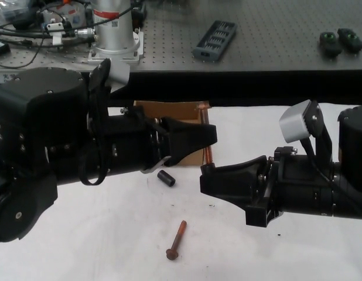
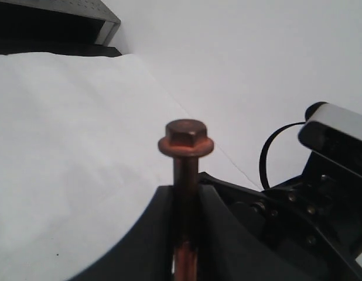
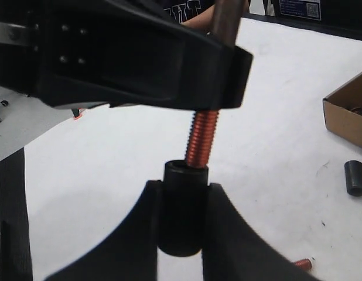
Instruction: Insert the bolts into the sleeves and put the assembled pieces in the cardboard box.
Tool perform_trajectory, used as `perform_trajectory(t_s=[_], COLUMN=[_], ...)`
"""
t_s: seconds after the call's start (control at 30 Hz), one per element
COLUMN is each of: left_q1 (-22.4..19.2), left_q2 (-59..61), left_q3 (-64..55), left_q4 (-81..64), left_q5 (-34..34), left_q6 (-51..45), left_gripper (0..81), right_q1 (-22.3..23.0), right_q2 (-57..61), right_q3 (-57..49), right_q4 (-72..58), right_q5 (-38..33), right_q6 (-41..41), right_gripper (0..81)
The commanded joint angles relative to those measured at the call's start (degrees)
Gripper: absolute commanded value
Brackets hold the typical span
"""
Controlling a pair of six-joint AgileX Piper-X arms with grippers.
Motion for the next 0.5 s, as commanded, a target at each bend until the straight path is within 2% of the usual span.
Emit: perform_trajectory(t_s=[0.0,0.47], left_q1=[0.0,0.0], left_q2=[-0.8,-0.8], left_q3=[-0.5,-0.5], left_q4=[-0.5,-0.5], left_q5=[-0.3,2.2], left_q6=[-1.5,-4.0], left_gripper=[0.6,0.6], right_q1=[0.0,0.0], right_q2=[-0.1,-0.1], right_q3=[-0.8,-1.0], right_q4=[-2.5,-5.5], right_q5=[0.5,1.9], right_q6=[0.5,0.7], right_gripper=[2.5,2.5])
